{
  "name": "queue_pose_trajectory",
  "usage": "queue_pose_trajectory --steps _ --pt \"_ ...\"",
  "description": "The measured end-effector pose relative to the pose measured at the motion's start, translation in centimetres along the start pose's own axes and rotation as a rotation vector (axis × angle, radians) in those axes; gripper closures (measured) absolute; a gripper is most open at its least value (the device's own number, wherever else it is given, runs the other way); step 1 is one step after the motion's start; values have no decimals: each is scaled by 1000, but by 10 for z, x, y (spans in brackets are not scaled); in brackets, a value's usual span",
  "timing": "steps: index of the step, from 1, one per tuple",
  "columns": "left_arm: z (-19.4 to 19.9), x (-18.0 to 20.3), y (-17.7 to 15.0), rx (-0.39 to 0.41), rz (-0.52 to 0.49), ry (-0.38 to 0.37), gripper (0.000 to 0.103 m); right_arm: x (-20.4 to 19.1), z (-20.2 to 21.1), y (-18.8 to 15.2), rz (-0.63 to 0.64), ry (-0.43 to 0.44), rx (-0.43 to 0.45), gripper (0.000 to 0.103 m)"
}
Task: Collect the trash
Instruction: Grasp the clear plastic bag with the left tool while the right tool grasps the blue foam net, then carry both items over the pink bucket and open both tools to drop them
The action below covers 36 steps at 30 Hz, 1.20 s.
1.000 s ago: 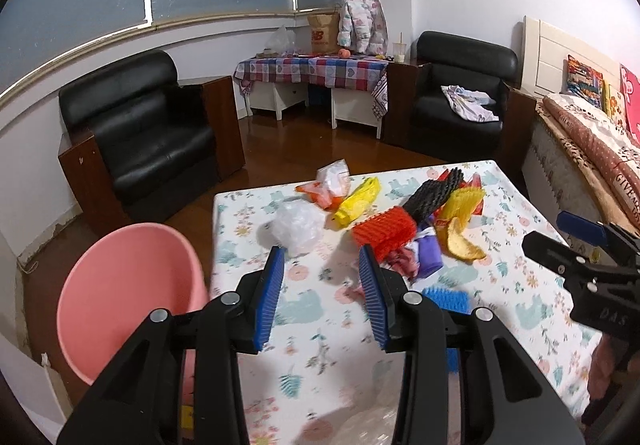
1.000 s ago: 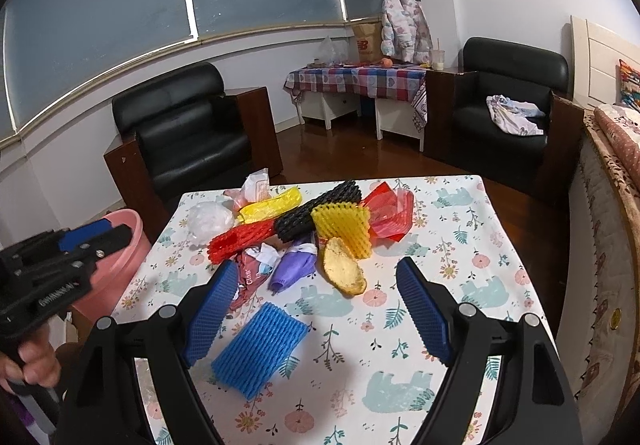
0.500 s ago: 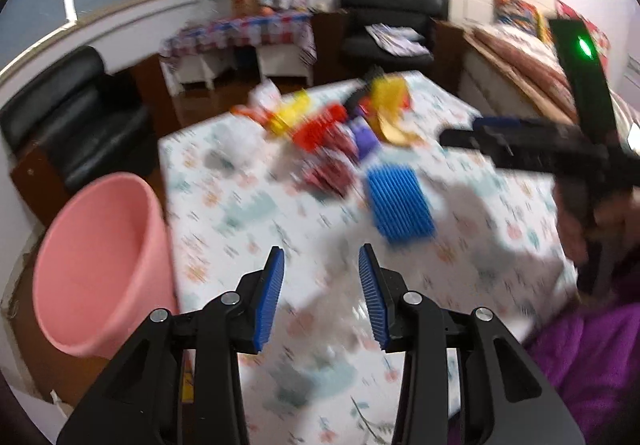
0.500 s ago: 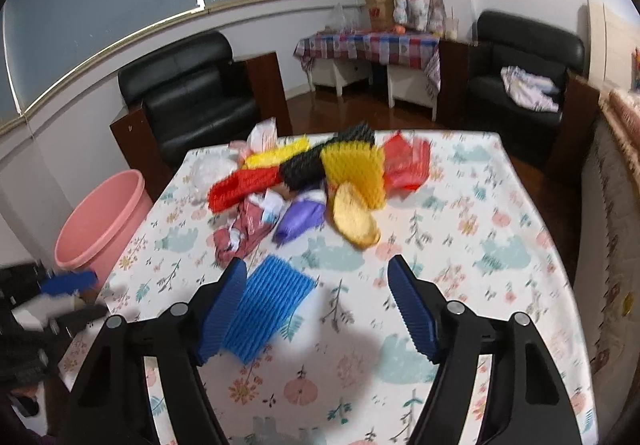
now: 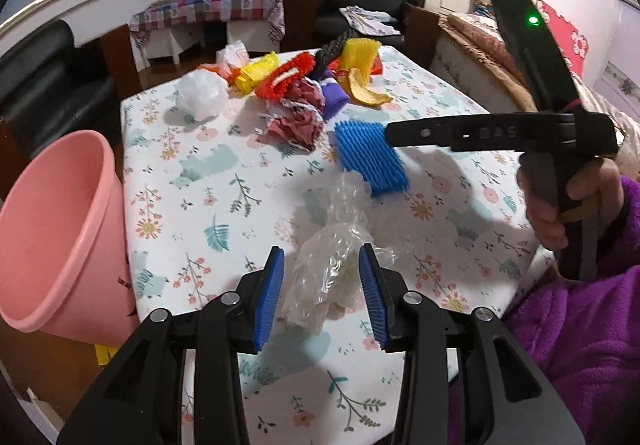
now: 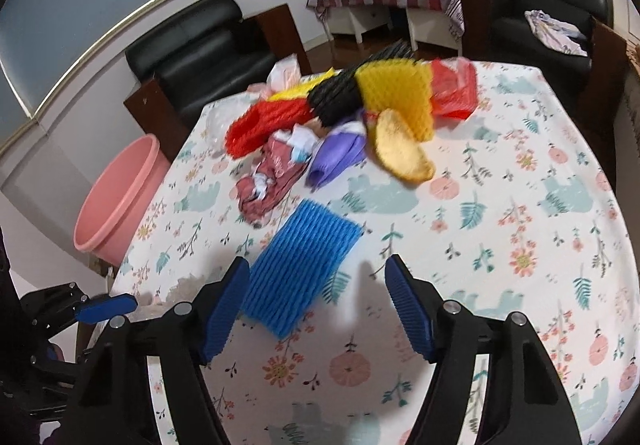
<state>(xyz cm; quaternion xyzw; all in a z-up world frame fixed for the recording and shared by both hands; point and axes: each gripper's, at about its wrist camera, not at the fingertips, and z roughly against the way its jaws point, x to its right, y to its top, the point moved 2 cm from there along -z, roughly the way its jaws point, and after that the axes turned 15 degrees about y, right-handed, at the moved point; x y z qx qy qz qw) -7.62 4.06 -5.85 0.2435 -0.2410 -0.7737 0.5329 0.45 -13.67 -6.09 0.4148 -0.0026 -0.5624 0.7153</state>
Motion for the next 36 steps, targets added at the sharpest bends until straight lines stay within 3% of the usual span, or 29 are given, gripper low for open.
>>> queue_pose_trajectory --steps 9,12,14,19,27,36 --pt "2 4 -8 -11 -17 -30 64 -3 -17 -4 -8 -6 -58 55" --pt "1 2 -8 -13 -9 -32 65 -1 -19 -5 -19 -12 -65 66" --pt "1 1 -8 -13 -7 -36 68 1 -20 -6 -29 -12 -75 80" --pt "2 -1 -9 -3 -1 -32 73 3 -18 -6 -39 -9 -71 95" --pt "17 -22 -4 56 78 -2 76 -15 -3 1 16 28 -22 97" --pt "37 -61 2 123 190 91 76 -51 0 22 107 67 30 97"
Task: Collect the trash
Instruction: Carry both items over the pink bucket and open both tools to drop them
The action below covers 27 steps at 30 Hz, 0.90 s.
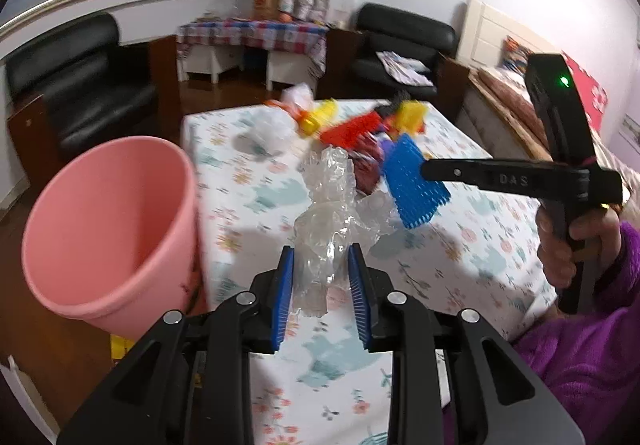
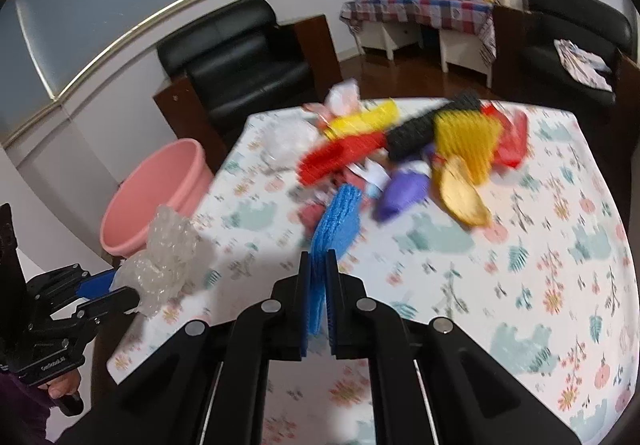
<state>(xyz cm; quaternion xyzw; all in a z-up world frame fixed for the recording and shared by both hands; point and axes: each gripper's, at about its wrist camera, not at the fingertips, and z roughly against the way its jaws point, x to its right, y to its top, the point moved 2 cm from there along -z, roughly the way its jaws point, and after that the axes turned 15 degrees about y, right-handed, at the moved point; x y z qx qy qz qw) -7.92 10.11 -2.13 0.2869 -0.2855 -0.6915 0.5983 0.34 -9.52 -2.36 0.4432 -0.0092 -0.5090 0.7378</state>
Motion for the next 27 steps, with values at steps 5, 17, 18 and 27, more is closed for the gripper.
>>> queue_pose_trajectory --steps 5,17,18,27 --pt "5 -25 6 25 59 63 76 -24 -10 16 48 37 20 97" --pt "7 -85 10 44 223 208 76 -101 -60 60 206 148 10 97" --pt "6 -89 10 43 236 221 76 -108 -65 63 217 155 6 97" --pt "-9 -137 9 4 356 360 76 -159 -117 70 311 193 -44 97"
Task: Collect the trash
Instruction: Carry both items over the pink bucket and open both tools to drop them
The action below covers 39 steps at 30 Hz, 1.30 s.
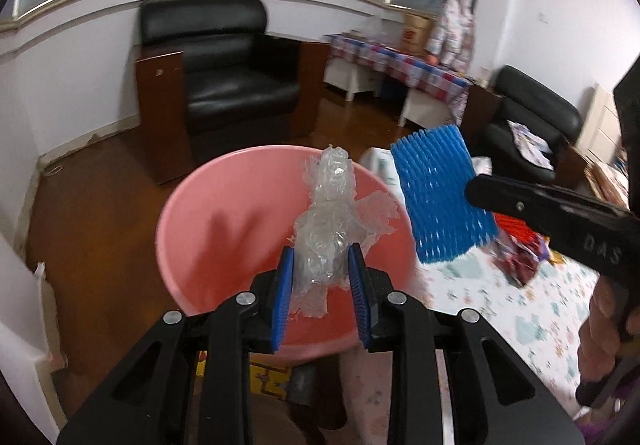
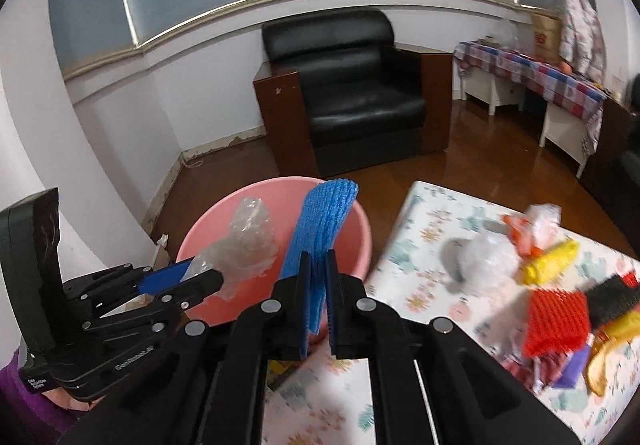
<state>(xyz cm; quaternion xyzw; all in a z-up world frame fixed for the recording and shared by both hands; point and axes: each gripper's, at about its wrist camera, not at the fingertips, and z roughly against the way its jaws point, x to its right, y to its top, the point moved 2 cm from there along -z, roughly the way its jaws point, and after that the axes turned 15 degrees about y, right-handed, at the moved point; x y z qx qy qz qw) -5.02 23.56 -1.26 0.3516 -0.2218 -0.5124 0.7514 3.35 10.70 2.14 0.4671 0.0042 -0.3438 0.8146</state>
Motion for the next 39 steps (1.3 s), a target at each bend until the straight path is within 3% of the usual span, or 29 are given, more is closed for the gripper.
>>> queue_pose_trajectory --steps 11,21,24,26,27,39 --pt "-22 -19 0 -39 43 89 76 -14 -60 -5 11 2 -75 96" --pt "-35 -27 2 -64 72 117 70 2 -75 -7 -45 -6 -105 95" --pt "-35 -30 3 -66 89 113 66 7 -77 -8 -68 -9 -110 86" --pt "-35 -32 4 -65 96 111 63 11 -76 -9 -80 1 -111 71" --pt "-34 -32 4 -64 101 111 62 13 -75 -9 -87 6 -106 68" --pt "-12 -16 8 -36 104 39 62 20 -40 -24 -86 -12 -62 64"
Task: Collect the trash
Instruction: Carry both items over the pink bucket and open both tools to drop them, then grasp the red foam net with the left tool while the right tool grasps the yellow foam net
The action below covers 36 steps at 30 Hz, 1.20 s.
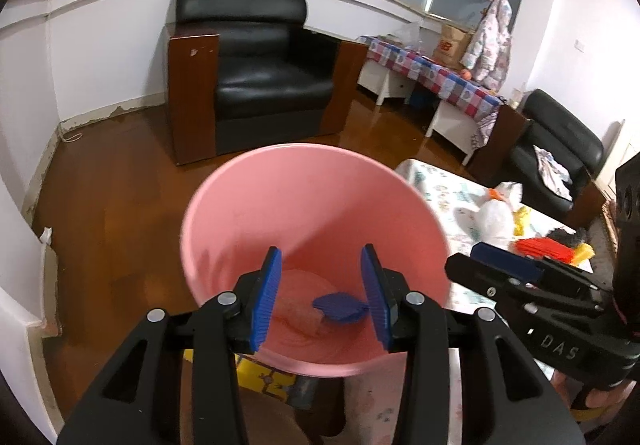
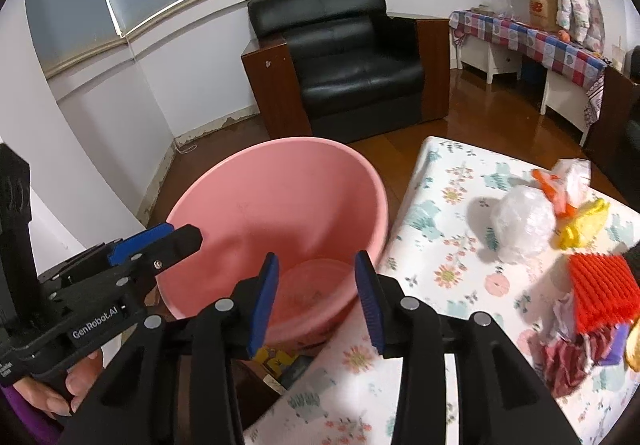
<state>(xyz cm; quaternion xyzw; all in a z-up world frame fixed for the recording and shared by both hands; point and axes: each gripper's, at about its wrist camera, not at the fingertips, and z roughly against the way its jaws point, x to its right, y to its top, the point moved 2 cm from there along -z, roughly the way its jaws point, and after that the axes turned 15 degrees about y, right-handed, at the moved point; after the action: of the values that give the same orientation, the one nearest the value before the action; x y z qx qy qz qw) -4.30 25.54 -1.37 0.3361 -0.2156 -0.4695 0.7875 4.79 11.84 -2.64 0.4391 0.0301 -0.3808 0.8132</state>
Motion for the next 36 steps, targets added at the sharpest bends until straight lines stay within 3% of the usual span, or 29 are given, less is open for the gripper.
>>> queue_pose_trajectory --steps 9,21,30,36 --pt "17 49 -9 15 -93 -83 62 20 56 -24 -18 -65 58 64" --pt "33 129 -13 18 -213 -223 62 84 147 -61 -141 -215 172 64" --pt "22 191 -5 -70 -251 -342 62 147 200 -92 -284 -312 238 64" --pt "-3 237 5 -193 -236 -398 62 171 219 -105 -322 -340 263 64"
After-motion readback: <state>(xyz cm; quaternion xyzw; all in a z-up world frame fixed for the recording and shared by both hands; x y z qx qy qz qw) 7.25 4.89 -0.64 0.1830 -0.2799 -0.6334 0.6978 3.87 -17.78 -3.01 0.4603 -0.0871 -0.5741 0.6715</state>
